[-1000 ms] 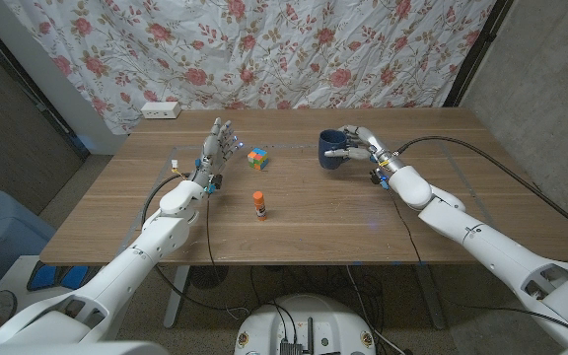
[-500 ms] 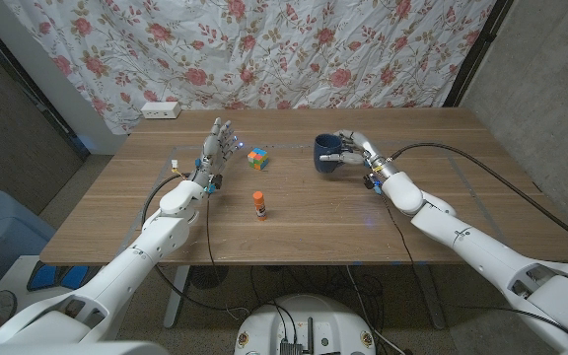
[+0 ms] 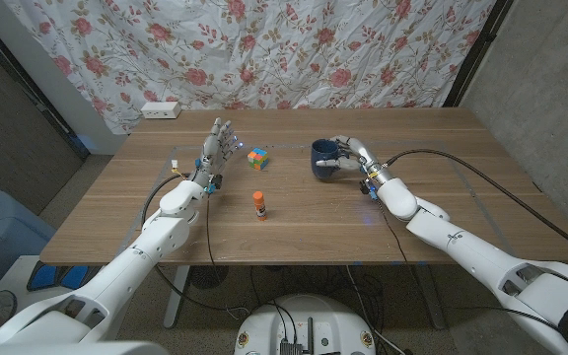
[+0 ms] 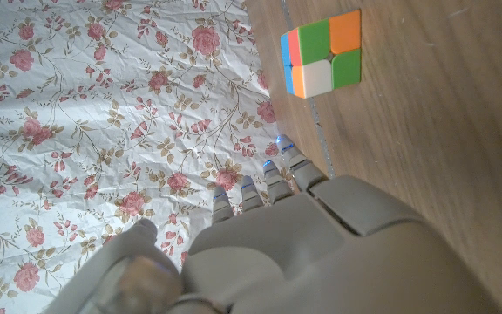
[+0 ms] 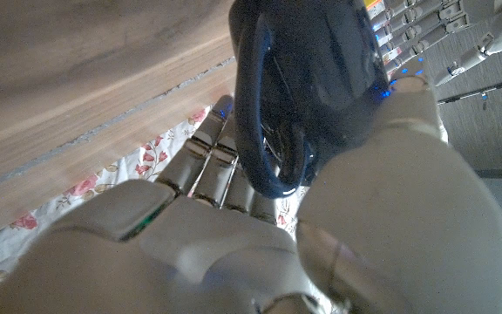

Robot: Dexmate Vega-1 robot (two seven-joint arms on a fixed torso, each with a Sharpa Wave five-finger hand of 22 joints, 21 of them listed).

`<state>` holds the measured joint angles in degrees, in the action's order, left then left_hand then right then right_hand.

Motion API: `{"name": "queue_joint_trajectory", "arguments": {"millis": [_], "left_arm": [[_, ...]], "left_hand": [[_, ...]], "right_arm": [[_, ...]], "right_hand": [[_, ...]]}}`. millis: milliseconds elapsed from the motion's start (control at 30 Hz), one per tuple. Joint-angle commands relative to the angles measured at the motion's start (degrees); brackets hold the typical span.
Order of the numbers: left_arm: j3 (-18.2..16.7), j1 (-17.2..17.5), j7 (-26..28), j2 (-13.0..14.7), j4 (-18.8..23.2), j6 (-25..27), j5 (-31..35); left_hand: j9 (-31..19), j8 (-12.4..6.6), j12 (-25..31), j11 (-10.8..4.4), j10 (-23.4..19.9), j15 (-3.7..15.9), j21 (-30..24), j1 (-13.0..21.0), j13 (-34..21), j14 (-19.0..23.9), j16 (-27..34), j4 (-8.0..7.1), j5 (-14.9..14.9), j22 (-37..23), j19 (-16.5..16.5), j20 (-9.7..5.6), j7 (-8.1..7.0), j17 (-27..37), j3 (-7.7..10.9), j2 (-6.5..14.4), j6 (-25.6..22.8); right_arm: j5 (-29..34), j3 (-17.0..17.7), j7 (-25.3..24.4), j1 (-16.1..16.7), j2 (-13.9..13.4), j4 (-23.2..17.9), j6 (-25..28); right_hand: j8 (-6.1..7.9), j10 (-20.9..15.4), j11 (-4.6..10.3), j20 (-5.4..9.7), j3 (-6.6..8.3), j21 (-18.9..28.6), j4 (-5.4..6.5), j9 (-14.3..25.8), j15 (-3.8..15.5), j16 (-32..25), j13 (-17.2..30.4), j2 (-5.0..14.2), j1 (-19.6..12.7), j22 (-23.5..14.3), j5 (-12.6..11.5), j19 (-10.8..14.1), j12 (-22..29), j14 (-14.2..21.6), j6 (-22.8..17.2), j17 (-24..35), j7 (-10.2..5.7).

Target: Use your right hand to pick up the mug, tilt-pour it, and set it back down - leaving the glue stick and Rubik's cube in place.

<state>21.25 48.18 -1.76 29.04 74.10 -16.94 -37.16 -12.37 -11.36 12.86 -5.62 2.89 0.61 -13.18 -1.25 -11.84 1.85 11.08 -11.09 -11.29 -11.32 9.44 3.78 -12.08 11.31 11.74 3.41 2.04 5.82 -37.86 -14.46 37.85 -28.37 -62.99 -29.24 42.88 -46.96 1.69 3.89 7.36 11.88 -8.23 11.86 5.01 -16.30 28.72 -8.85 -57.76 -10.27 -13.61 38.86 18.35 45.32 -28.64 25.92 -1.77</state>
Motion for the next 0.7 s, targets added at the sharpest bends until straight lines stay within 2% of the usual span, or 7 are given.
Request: {"name": "queue_joint_trajectory", "arguments": {"millis": [33, 700], "left_arm": [[0.0, 0.0, 0.0, 0.0, 0.0, 0.0, 0.0], [0.0, 0.0, 0.0, 0.0, 0.0, 0.0, 0.0]], "left_hand": [[-0.2, -0.27, 0.2, -0.34, 0.2, -0.03, -0.4, -0.2, -0.3, 0.3, 0.3, -0.06, -0.3, -0.2, 0.5, -0.01, -0.41, 0.3, 0.34, 6.8, 0.1], [-0.2, -0.28, 0.2, -0.40, 0.2, 0.02, -0.4, -0.2, -0.3, 0.2, 0.3, -0.07, -0.3, -0.2, 0.5, -0.03, -0.37, 0.3, 0.34, 6.8, 0.1]], "right_arm": [[1.0, -1.2, -2.5, -1.0, 1.9, 4.3, -2.0], [1.3, -2.8, -2.2, -2.4, 2.7, 6.6, -2.6]], "right_hand": [[9.23, -9.6, 10.09, 3.79, -0.19, 0.1, 0.04, 0.2, 7.43, 0.1, 0.1, 14.44, -0.8, -0.1, -0.3, -0.2, -0.1, -0.3, -10.2, 0.3, -10.67], [7.59, -7.3, 10.13, 2.93, -0.85, 0.1, 0.19, -0.3, 6.96, 0.7, -0.2, 13.57, 0.2, -0.1, -0.3, -0.3, -1.8, -2.1, -8.0, 0.6, -10.83]]}}
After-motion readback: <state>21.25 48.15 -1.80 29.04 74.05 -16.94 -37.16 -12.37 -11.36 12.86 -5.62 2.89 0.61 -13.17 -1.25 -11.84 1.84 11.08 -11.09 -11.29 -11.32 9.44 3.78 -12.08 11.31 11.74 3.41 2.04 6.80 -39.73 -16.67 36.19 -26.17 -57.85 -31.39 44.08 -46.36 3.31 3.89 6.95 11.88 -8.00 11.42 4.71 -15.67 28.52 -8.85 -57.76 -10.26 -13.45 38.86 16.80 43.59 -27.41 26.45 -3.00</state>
